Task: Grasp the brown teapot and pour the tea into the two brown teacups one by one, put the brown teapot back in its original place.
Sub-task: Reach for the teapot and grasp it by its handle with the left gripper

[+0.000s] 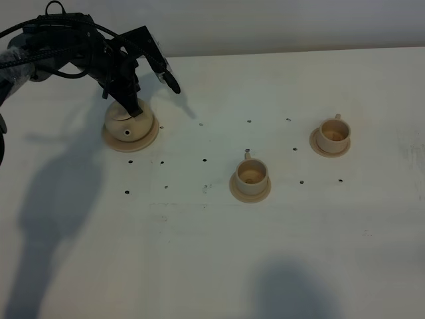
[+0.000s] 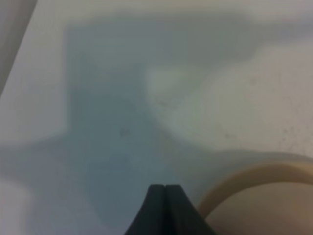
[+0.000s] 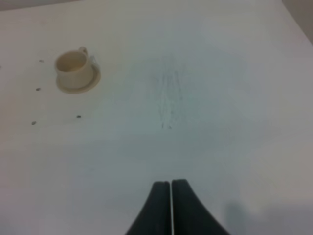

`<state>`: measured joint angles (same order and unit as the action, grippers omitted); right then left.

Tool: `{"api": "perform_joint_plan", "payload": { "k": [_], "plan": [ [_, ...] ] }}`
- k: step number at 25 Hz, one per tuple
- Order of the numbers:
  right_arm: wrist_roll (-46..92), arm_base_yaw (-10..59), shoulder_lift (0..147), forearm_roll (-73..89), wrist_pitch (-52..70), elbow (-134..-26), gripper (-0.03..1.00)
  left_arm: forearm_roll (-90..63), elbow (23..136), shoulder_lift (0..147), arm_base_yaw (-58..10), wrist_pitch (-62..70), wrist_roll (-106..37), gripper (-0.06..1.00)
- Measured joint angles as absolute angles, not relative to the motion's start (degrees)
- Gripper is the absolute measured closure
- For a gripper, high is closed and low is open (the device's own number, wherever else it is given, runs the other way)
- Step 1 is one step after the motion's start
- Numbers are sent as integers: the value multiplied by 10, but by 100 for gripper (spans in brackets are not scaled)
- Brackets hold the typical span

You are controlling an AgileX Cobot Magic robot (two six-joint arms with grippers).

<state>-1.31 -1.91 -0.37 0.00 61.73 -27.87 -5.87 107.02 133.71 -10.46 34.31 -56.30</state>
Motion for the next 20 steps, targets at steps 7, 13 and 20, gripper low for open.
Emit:
{"api": "perform_joint_plan", "payload": {
  "k": [7,13,20],
  "plan": [
    [-14,-19,-4,0,617,-279,99,-50,1072,1337,-102,357,-563,93],
    [-14,-19,-4,0,617,-279,99,-46,1073,1337,-102,362,-561,93],
    [-14,-19,-4,0,617,-279,99,-42,1073,1322,-98,383,-554,93]
  ]
}}
